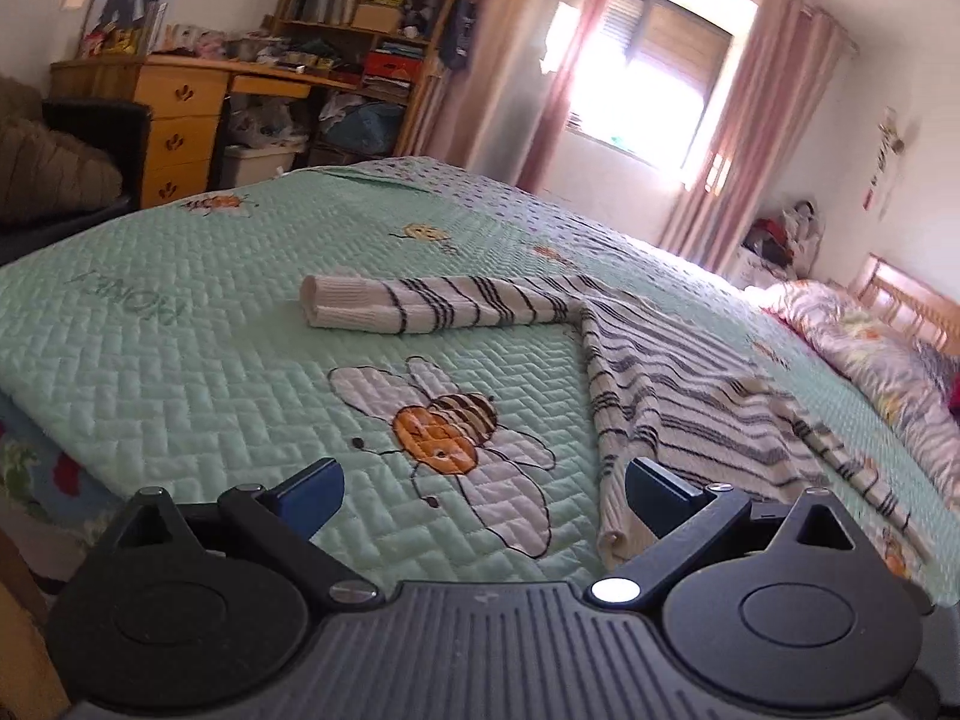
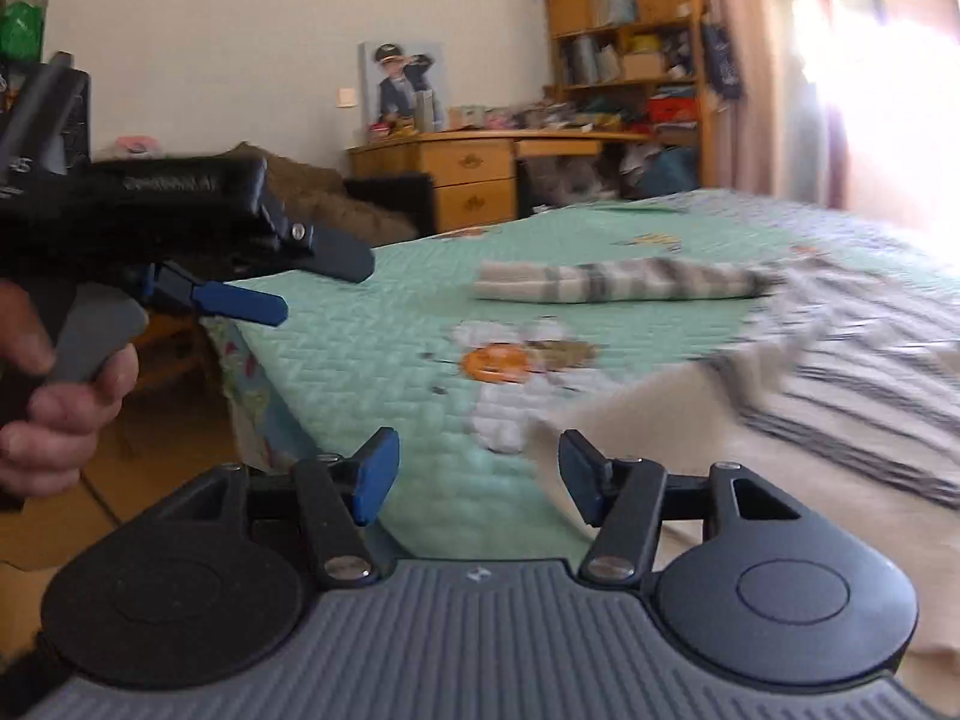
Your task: Fold clothes
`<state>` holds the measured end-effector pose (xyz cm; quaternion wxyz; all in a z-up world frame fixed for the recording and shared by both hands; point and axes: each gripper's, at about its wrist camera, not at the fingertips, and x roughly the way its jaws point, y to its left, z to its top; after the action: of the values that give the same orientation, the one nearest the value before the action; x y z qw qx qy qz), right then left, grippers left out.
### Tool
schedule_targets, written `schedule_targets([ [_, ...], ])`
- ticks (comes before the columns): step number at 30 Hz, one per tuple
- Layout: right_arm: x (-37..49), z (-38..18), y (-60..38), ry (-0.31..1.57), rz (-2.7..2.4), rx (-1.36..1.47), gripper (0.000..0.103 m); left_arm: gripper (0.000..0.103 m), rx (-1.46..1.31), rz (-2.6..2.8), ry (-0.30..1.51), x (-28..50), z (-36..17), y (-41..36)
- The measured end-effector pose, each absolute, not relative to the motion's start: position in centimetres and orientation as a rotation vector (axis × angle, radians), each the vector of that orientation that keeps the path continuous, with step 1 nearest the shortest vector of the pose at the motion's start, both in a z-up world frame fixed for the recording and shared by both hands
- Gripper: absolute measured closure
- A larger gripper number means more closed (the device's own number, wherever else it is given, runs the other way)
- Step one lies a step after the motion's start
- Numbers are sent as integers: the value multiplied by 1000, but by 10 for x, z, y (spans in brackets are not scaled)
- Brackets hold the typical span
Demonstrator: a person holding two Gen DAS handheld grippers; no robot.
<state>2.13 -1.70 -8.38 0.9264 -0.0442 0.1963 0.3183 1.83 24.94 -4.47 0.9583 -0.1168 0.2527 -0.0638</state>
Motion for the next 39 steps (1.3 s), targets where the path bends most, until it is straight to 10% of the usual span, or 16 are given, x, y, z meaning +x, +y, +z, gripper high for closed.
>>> schedule_targets([
  [10,-18,-96,-118,387,126,-391,42,5,423,-221,539,41,-85,141],
  [39,-3,-129,-129,335,-43,-520,36,5,547,-225,544,53,-106,117],
])
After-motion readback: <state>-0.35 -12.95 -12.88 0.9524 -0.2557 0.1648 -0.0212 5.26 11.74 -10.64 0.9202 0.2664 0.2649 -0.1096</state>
